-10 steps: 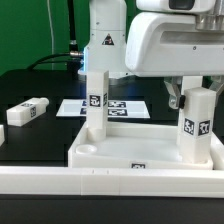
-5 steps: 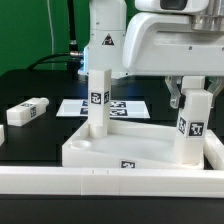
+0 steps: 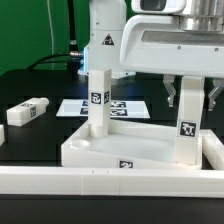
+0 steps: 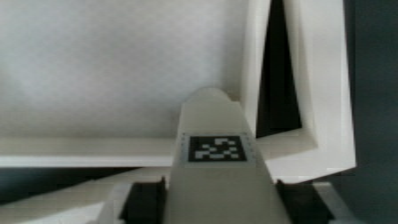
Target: Assemble desk
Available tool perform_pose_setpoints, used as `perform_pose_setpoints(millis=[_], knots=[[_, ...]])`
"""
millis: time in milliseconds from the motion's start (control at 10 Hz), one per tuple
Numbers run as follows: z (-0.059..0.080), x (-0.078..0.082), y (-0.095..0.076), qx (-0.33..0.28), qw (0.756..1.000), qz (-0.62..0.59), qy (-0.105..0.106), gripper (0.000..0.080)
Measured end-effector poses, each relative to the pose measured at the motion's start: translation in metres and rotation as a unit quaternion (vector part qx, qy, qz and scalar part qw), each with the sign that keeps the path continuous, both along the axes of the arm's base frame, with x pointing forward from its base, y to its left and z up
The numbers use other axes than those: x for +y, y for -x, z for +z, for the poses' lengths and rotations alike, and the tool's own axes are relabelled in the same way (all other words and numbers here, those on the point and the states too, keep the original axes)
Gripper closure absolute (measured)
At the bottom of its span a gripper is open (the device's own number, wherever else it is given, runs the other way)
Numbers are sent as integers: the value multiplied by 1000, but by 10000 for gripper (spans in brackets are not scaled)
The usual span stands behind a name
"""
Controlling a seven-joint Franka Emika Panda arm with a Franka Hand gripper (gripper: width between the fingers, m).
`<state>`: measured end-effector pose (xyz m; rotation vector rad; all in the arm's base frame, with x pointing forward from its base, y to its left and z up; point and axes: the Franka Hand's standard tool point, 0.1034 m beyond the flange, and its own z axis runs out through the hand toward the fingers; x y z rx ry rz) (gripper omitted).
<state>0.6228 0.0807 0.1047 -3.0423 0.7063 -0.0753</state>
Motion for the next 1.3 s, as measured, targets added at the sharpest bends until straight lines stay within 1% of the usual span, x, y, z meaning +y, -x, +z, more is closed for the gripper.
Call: perform_pose_setpoints(millis=[200, 300, 500, 600, 800, 900, 1000, 1100, 1200, 1300], knots=[[0, 4, -1, -3, 995, -95, -13, 509], [1, 6, -1, -2, 987, -160, -20, 509], [1, 8, -2, -3, 975, -220, -24, 509], [1, 11, -2, 0, 954, -297, -34, 509], [1, 12, -2, 7, 934, -355, -44, 509], [1, 13, -2, 10, 917, -396, -52, 509], [0, 15, -3, 10, 887, -458, -62, 509], [0, 14, -4, 11, 877, -476, -63, 509], [0, 15, -3, 12, 873, -483, -63, 509], [0, 14, -3, 12, 885, -462, -61, 404]])
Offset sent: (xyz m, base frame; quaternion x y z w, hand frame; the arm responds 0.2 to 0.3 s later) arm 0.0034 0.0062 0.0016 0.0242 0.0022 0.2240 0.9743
